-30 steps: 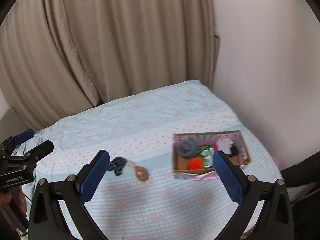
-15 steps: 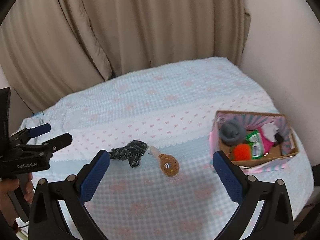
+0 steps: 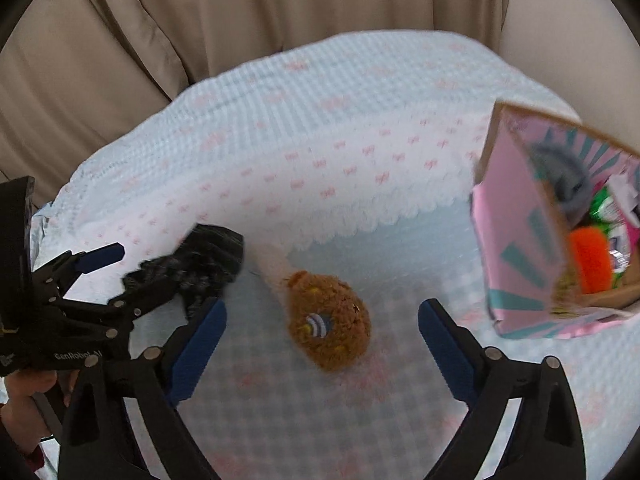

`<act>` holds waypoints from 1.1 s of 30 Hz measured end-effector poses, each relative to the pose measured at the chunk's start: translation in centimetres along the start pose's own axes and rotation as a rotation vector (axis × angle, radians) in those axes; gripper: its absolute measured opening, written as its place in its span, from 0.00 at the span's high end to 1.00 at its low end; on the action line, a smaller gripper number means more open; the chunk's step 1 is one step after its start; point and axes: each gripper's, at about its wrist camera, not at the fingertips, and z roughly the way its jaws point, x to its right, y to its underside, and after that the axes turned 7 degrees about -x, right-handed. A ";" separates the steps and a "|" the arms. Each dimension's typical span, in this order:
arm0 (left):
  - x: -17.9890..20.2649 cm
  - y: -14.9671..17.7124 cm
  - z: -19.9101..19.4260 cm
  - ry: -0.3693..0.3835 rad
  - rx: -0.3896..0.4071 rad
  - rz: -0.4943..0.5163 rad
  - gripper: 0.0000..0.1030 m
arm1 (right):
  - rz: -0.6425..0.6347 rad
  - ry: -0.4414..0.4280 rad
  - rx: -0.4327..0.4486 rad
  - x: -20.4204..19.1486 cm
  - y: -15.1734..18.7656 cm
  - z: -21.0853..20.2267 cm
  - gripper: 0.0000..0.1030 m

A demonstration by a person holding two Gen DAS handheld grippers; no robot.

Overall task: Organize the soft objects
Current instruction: 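Grasp the black patterned cloth with the left tool while the right tool grasps the brown plush, then carry the black cloth and brown plush into the box and release both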

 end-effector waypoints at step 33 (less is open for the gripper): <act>0.2 -1.4 -3.9 -0.013 0.025 -0.048 0.54 | 0.022 -0.085 -0.005 -0.6 -0.9 0.9 0.60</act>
